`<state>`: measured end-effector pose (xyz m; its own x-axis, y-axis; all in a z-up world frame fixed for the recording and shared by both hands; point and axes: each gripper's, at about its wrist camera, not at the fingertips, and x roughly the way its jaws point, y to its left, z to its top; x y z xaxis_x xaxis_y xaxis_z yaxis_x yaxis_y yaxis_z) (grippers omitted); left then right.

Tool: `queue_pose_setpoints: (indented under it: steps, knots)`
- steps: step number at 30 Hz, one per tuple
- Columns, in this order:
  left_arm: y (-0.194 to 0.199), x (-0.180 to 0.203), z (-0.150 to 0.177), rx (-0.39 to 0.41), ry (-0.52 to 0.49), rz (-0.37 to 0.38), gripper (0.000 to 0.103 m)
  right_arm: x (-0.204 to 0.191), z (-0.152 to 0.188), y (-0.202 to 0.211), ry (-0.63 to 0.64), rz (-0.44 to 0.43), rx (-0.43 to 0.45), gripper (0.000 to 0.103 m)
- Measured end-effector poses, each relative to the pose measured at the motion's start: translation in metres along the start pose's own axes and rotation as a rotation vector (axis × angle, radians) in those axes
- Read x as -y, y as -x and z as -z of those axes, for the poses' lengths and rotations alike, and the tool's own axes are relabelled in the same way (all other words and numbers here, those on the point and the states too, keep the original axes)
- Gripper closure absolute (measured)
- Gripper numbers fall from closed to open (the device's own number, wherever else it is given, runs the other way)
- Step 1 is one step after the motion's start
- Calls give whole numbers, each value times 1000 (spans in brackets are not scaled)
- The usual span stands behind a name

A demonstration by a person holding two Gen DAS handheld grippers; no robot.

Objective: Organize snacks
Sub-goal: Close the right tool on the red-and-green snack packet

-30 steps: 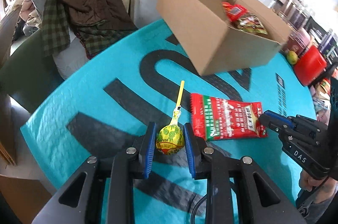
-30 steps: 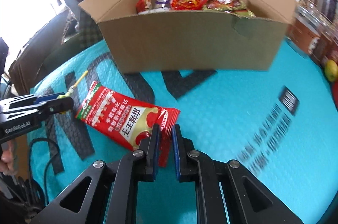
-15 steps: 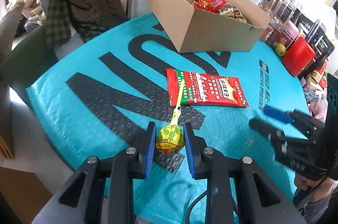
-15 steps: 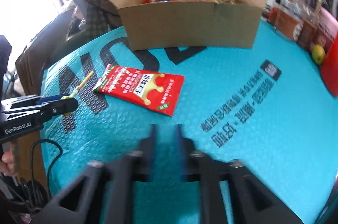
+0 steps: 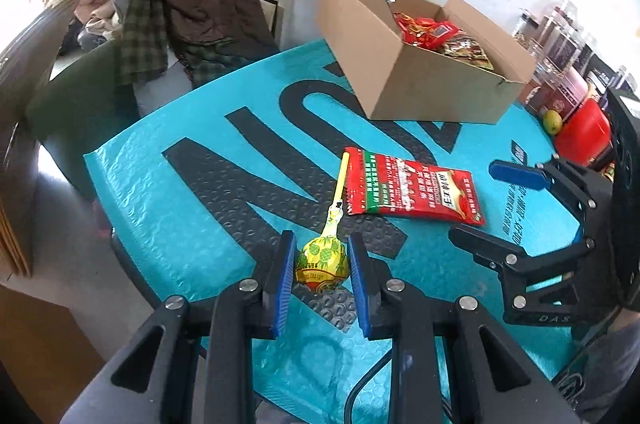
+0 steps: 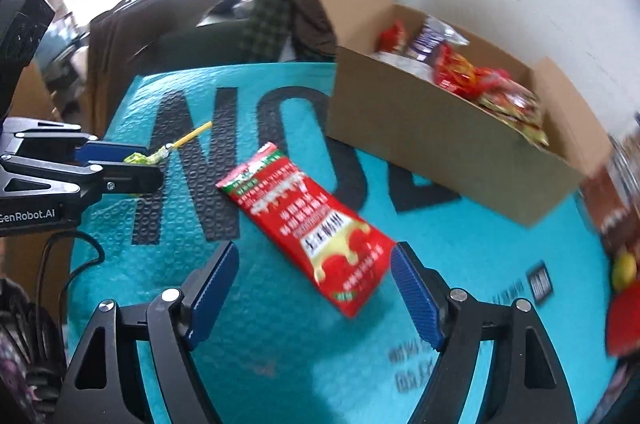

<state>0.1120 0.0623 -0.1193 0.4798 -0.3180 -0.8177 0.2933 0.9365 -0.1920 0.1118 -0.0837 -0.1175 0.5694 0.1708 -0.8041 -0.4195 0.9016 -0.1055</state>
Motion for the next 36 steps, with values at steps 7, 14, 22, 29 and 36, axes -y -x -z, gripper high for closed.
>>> queue_pose_setpoints:
  steps: [7, 14, 22, 29, 36]
  knots:
    - [-7, -1, -4, -22, 27, -34, 77, 5, -14, -24, 121, -55, -16, 16]
    - [-16, 5, -12, -41, 17, -29, 77, 15, -18, -54, 108, -176, -78, 16]
    - [-16, 12, -14, -43, -9, -18, 77, 25, -9, -42, 10, -122, -86, 51]
    - [-8, 25, -6, -36, -49, 19, 77, 30, 18, -23, -116, -35, -88, 52]
    - [-10, 44, 3, -51, -87, 77, 77, 42, 54, 3, -239, 34, -95, 53]
